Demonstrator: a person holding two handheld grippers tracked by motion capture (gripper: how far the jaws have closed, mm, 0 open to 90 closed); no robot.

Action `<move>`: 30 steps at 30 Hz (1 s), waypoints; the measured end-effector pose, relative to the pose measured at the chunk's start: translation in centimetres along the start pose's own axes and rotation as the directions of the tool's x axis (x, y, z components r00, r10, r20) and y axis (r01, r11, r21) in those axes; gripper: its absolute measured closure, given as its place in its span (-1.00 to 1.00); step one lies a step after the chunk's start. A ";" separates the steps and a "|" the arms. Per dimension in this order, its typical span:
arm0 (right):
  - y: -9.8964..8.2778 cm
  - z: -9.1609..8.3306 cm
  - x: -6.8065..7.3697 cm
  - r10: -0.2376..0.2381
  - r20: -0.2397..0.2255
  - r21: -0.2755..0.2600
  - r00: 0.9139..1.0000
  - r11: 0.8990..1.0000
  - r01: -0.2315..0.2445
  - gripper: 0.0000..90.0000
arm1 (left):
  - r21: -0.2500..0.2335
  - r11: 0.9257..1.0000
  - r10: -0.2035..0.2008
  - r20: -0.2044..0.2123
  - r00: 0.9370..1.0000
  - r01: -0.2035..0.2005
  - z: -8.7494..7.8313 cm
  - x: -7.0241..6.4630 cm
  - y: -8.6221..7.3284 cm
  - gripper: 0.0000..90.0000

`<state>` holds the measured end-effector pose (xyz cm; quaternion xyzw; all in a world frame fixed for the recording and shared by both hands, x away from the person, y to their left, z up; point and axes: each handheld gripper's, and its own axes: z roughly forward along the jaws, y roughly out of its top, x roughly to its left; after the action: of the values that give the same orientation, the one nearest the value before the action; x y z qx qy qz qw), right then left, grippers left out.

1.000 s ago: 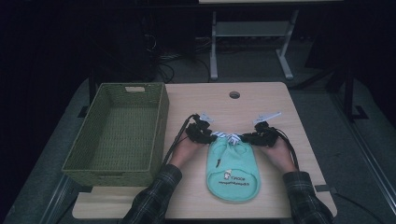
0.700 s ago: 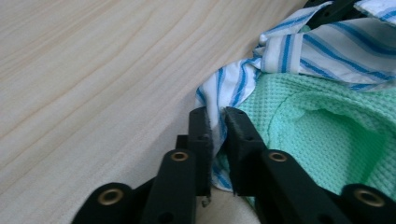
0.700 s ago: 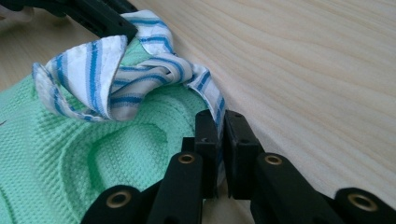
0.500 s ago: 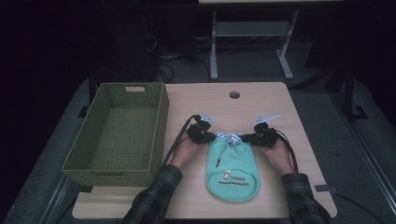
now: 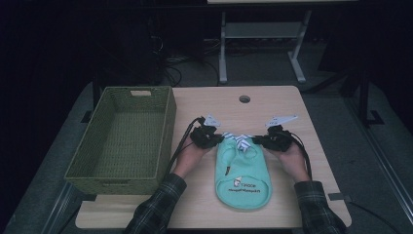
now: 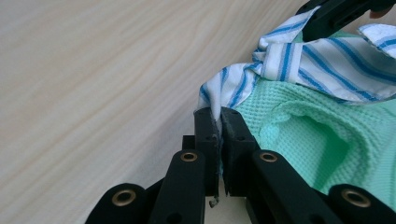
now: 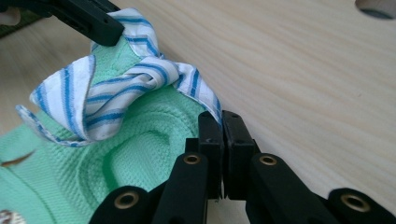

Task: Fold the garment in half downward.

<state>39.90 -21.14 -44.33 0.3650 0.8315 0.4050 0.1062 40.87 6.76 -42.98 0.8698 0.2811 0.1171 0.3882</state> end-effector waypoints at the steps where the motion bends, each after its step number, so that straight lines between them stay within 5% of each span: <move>1: 0.1 -0.2 0.0 -0.009 0.002 -0.008 1.000 1.000 0.009 0.95 | -0.008 1.000 0.004 -0.002 1.000 -0.004 -0.3 -0.1 0.1 0.92; 13: 1.3 -2.5 0.6 -0.022 0.006 -0.088 1.000 0.996 0.022 0.95 | -0.087 0.996 0.019 -0.019 1.000 -0.021 -2.7 -0.3 1.8 0.92; 22: 4.3 -4.0 1.4 -0.054 0.034 -0.128 0.998 0.990 0.058 0.95 | -0.145 0.987 0.062 -0.080 0.995 -0.073 -5.7 -0.5 4.3 0.92; 30: 3.6 -4.5 1.7 -0.053 0.009 -0.155 0.999 0.986 0.054 0.95 | -0.167 0.980 0.091 -0.094 0.991 -0.106 -6.0 -1.6 3.3 0.91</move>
<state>38.42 -21.15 -38.56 0.3340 0.8068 0.4646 0.1470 38.32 7.72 -36.48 0.8400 0.2430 0.1971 0.4432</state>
